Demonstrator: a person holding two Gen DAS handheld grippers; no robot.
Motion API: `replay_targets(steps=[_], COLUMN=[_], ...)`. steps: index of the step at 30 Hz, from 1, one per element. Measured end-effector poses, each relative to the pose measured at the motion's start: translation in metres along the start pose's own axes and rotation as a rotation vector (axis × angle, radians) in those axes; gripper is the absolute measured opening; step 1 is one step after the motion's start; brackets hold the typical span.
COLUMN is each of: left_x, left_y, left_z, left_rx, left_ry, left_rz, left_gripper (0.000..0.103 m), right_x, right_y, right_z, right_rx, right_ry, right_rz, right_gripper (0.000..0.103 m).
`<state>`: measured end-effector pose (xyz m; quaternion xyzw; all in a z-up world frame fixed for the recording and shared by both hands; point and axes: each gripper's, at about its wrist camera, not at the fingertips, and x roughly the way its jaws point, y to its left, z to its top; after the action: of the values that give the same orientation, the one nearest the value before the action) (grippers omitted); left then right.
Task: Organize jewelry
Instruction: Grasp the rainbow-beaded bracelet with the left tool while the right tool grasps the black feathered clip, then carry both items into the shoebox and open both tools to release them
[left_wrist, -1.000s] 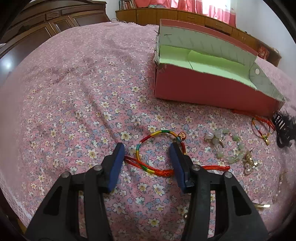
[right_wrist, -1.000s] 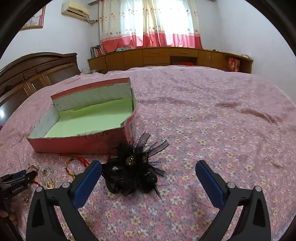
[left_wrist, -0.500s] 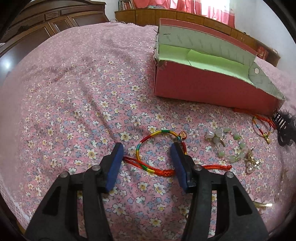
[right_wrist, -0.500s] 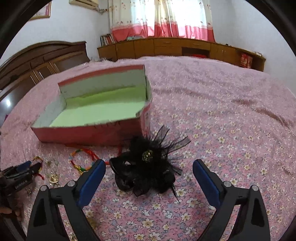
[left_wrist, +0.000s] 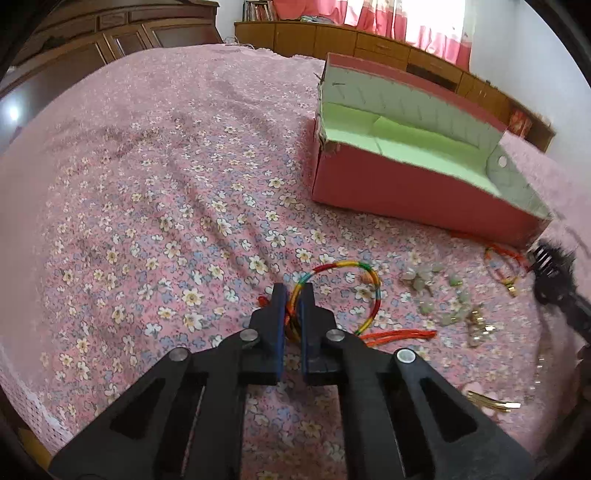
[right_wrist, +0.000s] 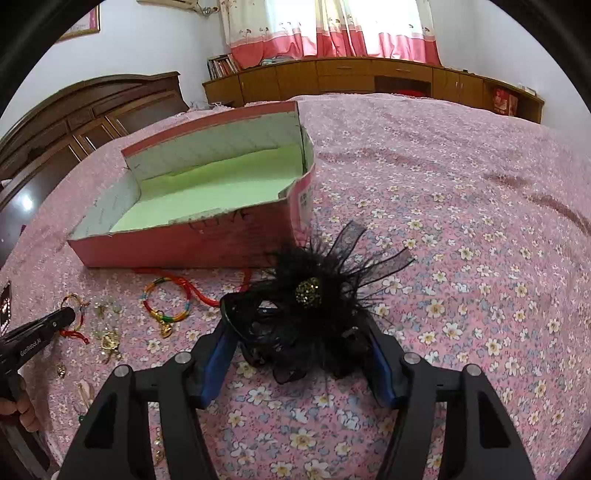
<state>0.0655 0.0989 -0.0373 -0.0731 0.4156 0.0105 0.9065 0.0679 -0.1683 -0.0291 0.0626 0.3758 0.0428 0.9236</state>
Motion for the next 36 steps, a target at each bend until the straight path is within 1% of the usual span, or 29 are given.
replay_targets(steps=[6,10,15,21,29,32,36], left_x=[-0.017,-0.032,-0.058,-0.082,-0.103,-0.108,-0.107], left_y=[0.010,0.004,-0.002,0.006,-0.001,-0.007,-0.024], left_z=[-0.006,-0.008,-0.007,-0.004,0.015,0.032,0.055], left_rx=[0.012,0.027,0.072,0.091,0.112,0.116,0.137], left_ry=[-0.007,-0.024,-0.082,-0.121,-0.172,-0.193,-0.229], left_rz=[-0.037,-0.068,-0.085,-0.112,-0.121,-0.134,-0.142], left_gripper=[0.000,0.000,0.000,0.000,0.000,0.000,0.000], right_x=[-0.014,-0.026,-0.043,-0.064,-0.083,-0.087,-0.087], right_y=[0.000,0.001,0.003,0.014,0.031,0.036,0.041], right_z=[-0.006,-0.006,-0.004,0.004,0.015,0.023,0.037], right_rx=[0.001,-0.004,-0.010,-0.035,-0.079,-0.098,-0.109], right_ry=[-0.019,-0.042,-0.075,-0.129,-0.184,-0.196,-0.208], right_rz=[-0.002,-0.001,0.006,0.025,0.049,0.058,0.074], right_gripper=[0.066,0.066,0.066,0.066,0.066,0.066,0.066])
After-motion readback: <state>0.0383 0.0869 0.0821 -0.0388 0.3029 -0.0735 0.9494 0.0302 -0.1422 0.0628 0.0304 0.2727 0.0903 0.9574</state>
